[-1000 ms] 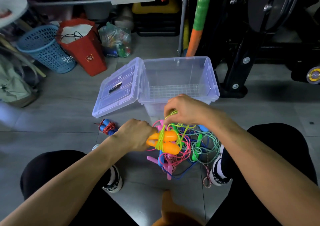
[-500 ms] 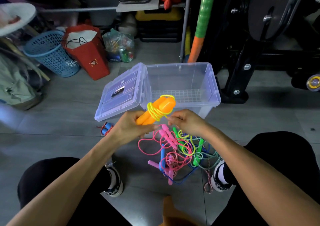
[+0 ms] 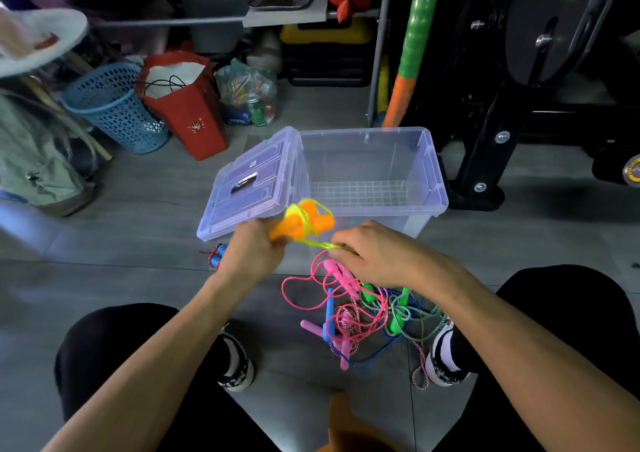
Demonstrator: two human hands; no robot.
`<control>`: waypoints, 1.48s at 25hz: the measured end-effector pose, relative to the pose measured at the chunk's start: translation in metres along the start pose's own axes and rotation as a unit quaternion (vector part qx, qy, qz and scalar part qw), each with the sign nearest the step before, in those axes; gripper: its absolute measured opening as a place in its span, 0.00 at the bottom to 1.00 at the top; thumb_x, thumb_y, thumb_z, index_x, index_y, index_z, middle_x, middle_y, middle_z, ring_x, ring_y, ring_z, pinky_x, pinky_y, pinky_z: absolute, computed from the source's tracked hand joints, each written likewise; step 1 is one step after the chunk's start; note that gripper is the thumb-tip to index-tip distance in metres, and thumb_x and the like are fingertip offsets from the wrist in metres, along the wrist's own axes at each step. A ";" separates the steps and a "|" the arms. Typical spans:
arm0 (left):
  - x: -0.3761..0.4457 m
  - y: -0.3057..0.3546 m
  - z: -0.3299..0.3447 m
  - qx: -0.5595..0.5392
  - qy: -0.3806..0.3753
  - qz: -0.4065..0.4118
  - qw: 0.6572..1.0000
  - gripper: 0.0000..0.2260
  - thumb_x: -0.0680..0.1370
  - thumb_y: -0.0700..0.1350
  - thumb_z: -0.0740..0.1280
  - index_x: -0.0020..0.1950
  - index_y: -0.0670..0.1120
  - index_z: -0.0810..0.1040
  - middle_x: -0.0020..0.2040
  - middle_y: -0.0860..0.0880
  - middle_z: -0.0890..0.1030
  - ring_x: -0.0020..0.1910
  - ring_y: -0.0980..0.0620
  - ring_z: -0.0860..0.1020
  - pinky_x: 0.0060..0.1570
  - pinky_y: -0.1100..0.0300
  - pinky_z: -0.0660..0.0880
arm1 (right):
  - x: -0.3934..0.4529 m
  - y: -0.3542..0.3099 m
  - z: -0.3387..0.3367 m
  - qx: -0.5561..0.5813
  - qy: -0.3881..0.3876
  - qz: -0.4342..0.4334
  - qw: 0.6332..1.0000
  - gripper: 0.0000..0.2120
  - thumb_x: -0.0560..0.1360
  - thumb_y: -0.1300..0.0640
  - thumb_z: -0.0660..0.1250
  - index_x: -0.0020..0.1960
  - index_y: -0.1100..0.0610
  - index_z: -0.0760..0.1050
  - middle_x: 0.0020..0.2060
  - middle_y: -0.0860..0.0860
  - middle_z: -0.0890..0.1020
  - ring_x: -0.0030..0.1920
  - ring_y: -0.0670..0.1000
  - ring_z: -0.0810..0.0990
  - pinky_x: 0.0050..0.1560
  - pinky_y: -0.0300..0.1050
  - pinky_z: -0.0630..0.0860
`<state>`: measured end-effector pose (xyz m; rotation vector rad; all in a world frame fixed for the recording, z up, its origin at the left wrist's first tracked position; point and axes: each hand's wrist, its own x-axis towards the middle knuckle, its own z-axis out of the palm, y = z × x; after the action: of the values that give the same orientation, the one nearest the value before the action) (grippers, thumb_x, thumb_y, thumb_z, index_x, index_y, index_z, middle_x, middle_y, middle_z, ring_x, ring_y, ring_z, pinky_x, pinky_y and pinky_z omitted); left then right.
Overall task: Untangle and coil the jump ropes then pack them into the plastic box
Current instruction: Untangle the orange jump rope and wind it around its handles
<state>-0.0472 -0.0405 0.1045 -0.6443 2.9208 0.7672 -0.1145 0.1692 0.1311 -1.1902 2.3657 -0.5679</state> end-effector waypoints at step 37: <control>-0.018 0.020 -0.026 -0.351 -0.320 0.084 0.876 0.07 0.75 0.28 0.66 0.51 0.37 0.78 0.31 0.56 0.81 0.31 0.64 0.77 0.33 0.73 0.71 | 0.012 0.067 -0.028 0.167 0.050 0.076 0.982 0.08 0.72 0.44 0.71 0.37 0.46 0.82 0.32 0.51 0.82 0.33 0.46 0.76 0.37 0.44 0.72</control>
<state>-0.0376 -0.0297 0.1390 -0.0898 2.0604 1.7007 -0.1794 0.2006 0.1162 -0.8434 2.2993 -0.9468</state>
